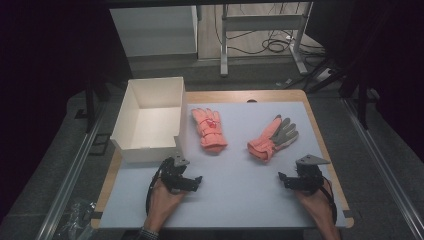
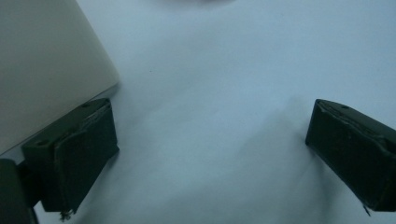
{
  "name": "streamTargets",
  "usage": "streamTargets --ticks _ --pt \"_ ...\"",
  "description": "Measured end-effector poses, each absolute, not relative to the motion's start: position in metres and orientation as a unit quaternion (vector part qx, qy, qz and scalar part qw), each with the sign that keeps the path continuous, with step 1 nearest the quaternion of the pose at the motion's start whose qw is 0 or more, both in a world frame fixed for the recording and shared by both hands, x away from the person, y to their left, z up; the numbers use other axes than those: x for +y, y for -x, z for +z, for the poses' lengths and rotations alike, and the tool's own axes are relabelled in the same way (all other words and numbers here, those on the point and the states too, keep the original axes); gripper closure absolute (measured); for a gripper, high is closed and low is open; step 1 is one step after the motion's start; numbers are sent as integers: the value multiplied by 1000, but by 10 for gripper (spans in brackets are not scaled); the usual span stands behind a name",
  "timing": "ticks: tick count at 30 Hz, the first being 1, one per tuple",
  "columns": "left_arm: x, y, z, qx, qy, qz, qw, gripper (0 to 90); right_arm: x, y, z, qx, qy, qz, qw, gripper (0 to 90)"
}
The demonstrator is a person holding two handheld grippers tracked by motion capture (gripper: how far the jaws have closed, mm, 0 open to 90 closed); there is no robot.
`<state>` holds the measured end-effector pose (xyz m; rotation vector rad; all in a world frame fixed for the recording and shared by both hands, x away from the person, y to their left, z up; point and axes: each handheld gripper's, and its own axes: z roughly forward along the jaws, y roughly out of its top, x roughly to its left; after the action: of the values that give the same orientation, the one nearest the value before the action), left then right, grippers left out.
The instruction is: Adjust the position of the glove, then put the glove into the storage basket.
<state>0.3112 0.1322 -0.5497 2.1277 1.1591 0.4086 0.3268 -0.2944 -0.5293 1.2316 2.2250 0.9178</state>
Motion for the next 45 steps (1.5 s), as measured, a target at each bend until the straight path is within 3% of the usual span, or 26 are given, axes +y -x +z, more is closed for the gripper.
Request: streamTargets --ticks 7,18,45 --pt "132 -311 -550 444 -816 158 334 20 -294 -327 -530 806 -443 330 213 135" --pt "132 -311 -550 444 -815 159 338 19 -294 -328 -529 807 -442 327 213 134" --pt "132 -311 -550 444 -815 159 337 19 -296 -337 -507 794 -456 350 198 222"
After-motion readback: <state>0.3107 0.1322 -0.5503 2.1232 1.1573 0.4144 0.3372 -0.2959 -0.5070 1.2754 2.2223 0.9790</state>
